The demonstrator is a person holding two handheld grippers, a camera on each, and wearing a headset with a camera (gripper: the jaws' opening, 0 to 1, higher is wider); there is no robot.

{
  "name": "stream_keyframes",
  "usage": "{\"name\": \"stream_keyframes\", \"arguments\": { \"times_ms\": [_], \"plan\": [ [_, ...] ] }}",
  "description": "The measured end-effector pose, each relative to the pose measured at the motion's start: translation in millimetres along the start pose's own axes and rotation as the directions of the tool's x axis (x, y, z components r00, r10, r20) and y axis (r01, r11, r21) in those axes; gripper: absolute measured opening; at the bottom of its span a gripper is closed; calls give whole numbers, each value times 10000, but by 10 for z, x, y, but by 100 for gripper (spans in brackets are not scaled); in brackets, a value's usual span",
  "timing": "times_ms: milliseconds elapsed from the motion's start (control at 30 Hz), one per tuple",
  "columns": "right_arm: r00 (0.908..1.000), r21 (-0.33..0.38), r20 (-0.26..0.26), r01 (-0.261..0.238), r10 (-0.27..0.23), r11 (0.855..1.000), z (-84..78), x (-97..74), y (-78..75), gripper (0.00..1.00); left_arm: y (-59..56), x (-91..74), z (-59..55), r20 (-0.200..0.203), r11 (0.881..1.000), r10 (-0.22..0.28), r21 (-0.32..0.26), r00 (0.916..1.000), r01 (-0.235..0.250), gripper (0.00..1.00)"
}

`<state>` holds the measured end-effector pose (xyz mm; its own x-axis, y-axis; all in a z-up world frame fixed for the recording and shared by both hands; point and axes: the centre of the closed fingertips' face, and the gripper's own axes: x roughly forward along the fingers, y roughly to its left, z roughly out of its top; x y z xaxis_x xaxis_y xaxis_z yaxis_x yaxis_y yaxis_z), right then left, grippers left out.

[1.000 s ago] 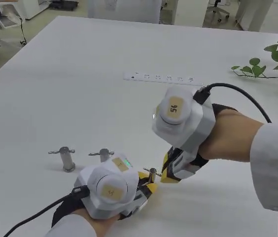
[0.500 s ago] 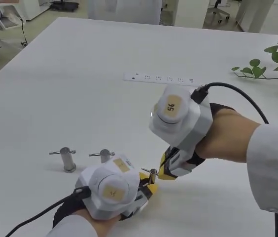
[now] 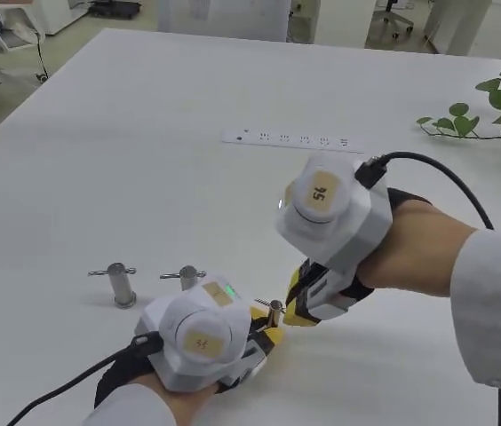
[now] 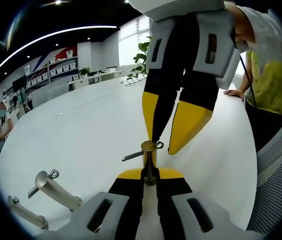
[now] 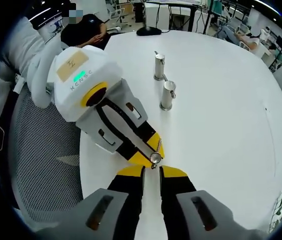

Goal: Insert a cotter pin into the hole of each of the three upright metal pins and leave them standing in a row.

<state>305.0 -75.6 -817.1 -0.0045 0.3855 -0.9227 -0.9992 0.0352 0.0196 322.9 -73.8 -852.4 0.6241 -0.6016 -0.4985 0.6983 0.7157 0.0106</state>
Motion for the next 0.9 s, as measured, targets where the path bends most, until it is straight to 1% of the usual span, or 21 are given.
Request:
{"name": "stream_keyframes", "arguments": {
  "times_ms": [133, 200, 300, 333, 433, 467, 567, 633, 733, 767, 800, 833, 867, 900],
  "plan": [
    [9995, 251, 261, 157, -164, 9996, -30, 8, -11, 15, 2, -5, -5, -26, 9998, -32, 209, 10000, 33, 8],
    [9989, 484, 457, 118, -140, 9988, -24, -6, -11, 15, 0, -8, -13, -42, 9995, -66, 304, 10000, 67, 8],
    [9981, 666, 584, 130, -170, 9977, -35, -29, -28, 15, -5, -13, -50, -157, 9993, -155, 323, 9998, 160, 9],
    [9978, 710, 631, 155, -200, 9974, -42, -37, -36, 15, -19, -19, -46, -81, 9994, -263, 233, 9996, 265, 10],
    [9972, 836, 724, 128, -189, 9964, -56, -47, -36, 16, -5, -36, -31, -1, 9992, -246, 303, 9997, 246, 16],
    [9969, 847, 768, 120, -185, 9963, -63, -46, -33, 16, -3, -45, -27, -21, 9992, -340, 202, 9994, 341, 16],
    [9963, 910, 842, 119, -196, 9958, -85, -37, -25, 17, 6, -85, -34, -38, 9986, -477, 246, 9989, 478, 18],
    [9962, 986, 859, 83, -169, 9951, -112, -25, -10, 18, 37, -134, -56, -111, 9983, -532, 245, 9985, 534, 21],
    [9953, 1102, 949, 75, -180, 9939, -148, -15, -5, 19, 71, -222, -74, -153, 9973, -720, 153, 9973, 723, 24],
    [9945, 1201, 1040, 31, -157, 9928, -156, -12, 4, 20, 65, -270, -74, -153, 9956, -935, 46, 9955, 935, 24],
    [9936, 1253, 1119, 18, -160, 9921, -159, -10, 7, 21, 72, -302, -71, -142, 9951, -990, 17, 9950, 990, 25],
    [9920, 1339, 1250, 16, -185, 9910, -159, -8, 10, 23, 66, -350, -60, -82, 9933, -1155, -31, 9933, 1155, 25],
    [9907, 1386, 1346, -14, -174, 9903, -158, -5, 17, 24, 31, -383, -45, 1, 9895, -1442, -135, 9896, 1442, 26],
    [9897, 1461, 1423, -63, -147, 9893, -158, -2, 28, 25, 26, -418, -39, 13, 9879, -1533, -229, 9882, 1532, 27]
  ]
}}
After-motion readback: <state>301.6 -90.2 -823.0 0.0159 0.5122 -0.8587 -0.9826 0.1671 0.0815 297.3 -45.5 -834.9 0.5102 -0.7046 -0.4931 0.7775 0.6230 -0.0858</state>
